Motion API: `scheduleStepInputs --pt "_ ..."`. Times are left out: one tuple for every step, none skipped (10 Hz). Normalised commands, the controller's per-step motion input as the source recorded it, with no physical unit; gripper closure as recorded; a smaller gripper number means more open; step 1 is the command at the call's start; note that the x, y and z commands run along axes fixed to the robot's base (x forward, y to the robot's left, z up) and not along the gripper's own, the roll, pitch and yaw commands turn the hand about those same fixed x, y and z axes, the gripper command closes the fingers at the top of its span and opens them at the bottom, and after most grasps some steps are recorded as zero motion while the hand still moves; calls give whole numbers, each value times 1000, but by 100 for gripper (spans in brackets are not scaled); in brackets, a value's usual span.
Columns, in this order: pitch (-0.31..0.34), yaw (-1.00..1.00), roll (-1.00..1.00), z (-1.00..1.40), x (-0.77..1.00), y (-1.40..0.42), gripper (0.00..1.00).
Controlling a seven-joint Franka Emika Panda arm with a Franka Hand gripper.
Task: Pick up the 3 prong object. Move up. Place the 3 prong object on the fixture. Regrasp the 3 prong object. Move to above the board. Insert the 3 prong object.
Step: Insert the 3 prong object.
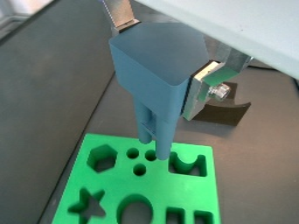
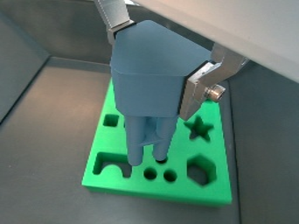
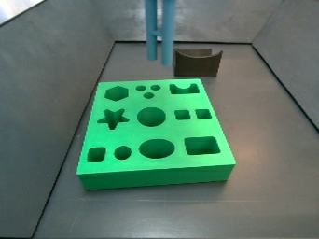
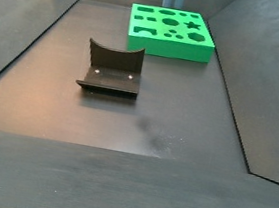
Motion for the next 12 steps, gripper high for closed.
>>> scheduleStepInputs --pt "-117 -594 -27 -426 -6 346 100" --pt "-147 -609 -39 -414 -49 294 100" --pt "-171 -651 -29 -357 -120 231 100" --pt "-44 -369 -29 -60 -37 134 100" --pt "0 -40 0 -111 23 0 100" --pt "0 -183 43 -177 -80 0 100" --pt "0 -177 67 -203 -40 -46 100" --pt "0 -106 31 -126 0 -14 100" --pt "-3 0 -17 0 0 0 100" --pt "0 0 106 -229 0 -54 100" --pt "0 -126 100 -306 -43 -149 100" --pt "0 -177 76 -257 -66 -137 100"
